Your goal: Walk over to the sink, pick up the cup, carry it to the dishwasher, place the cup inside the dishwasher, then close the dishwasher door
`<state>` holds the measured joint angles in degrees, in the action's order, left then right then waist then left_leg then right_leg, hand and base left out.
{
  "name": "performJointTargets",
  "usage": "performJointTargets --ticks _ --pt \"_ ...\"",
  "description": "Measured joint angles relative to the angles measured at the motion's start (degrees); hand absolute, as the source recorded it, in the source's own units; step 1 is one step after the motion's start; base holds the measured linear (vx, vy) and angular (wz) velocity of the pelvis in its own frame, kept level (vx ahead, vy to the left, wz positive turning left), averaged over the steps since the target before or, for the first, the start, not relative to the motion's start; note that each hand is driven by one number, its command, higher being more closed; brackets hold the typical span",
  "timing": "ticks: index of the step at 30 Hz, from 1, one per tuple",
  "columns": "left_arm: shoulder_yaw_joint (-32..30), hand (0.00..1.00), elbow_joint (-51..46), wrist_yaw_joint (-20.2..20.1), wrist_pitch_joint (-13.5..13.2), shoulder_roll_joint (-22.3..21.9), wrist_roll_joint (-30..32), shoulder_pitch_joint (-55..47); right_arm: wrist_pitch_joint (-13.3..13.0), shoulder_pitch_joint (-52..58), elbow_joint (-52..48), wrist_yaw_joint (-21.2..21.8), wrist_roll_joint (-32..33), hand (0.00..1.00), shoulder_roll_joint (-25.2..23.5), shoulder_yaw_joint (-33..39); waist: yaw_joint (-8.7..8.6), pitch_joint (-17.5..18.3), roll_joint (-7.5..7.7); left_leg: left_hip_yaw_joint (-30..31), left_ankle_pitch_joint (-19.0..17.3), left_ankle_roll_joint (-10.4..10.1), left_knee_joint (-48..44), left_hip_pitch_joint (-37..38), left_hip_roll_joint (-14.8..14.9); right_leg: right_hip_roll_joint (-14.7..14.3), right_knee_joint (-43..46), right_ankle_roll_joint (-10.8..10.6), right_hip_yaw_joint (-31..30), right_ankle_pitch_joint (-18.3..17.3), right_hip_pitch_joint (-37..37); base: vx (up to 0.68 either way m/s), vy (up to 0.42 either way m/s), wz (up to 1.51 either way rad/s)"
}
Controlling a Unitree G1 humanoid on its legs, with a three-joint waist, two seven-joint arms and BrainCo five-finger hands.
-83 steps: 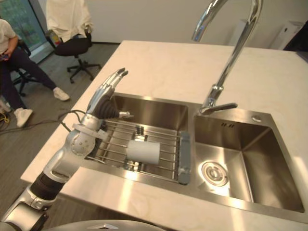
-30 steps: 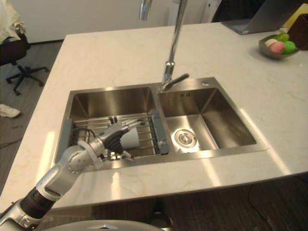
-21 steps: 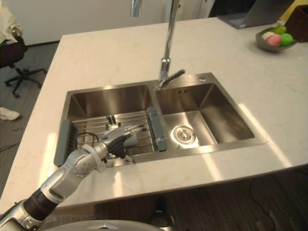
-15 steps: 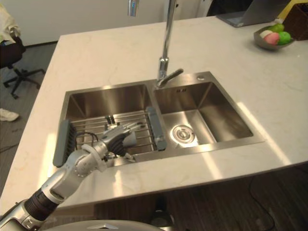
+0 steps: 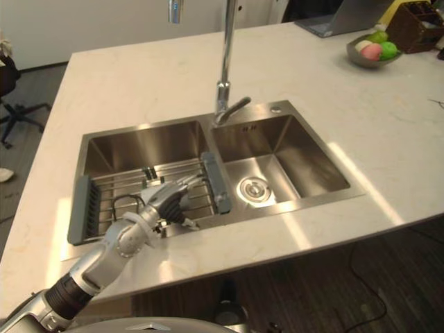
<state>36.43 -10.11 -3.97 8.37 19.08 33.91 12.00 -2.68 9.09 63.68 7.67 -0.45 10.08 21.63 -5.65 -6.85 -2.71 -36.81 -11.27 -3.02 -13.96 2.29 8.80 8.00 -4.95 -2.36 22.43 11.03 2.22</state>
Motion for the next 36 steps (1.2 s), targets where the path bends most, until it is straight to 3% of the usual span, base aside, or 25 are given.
performJointTargets --ticks 7,19,36 --pt "0.0 0.0 1.9 1.1 0.3 -1.1 0.0 0.0 -1.0 1.1 -2.1 -1.3 -1.1 0.0 -0.4 -1.2 -0.61 -0.2 -0.23 -0.8 -0.3 0.2 -1.0 0.4 0.8 -0.4 0.2 0.0 -0.8 0.0 -0.2 -0.02 0.034 -0.06" --pt "0.2 0.0 4.7 4.7 6.2 -2.8 2.4 0.0 -2.1 2.2 -3.8 -2.3 -1.7 0.0 -0.9 -1.4 -1.09 -0.3 -0.57 -1.2 -0.8 -0.3 -1.0 0.8 0.8 -0.3 0.2 0.1 -1.2 0.1 -0.4 -0.05 0.036 -0.02" --pt "-2.6 0.0 7.9 5.1 9.5 -3.5 2.5 1.6 -2.2 2.8 -4.9 -2.8 -1.7 0.0 -1.1 -1.3 -2.15 -0.3 -1.18 -2.1 -1.0 -0.4 -0.9 2.1 0.8 -0.4 0.2 0.5 -1.4 -0.2 -1.5 -0.04 0.035 -0.02"
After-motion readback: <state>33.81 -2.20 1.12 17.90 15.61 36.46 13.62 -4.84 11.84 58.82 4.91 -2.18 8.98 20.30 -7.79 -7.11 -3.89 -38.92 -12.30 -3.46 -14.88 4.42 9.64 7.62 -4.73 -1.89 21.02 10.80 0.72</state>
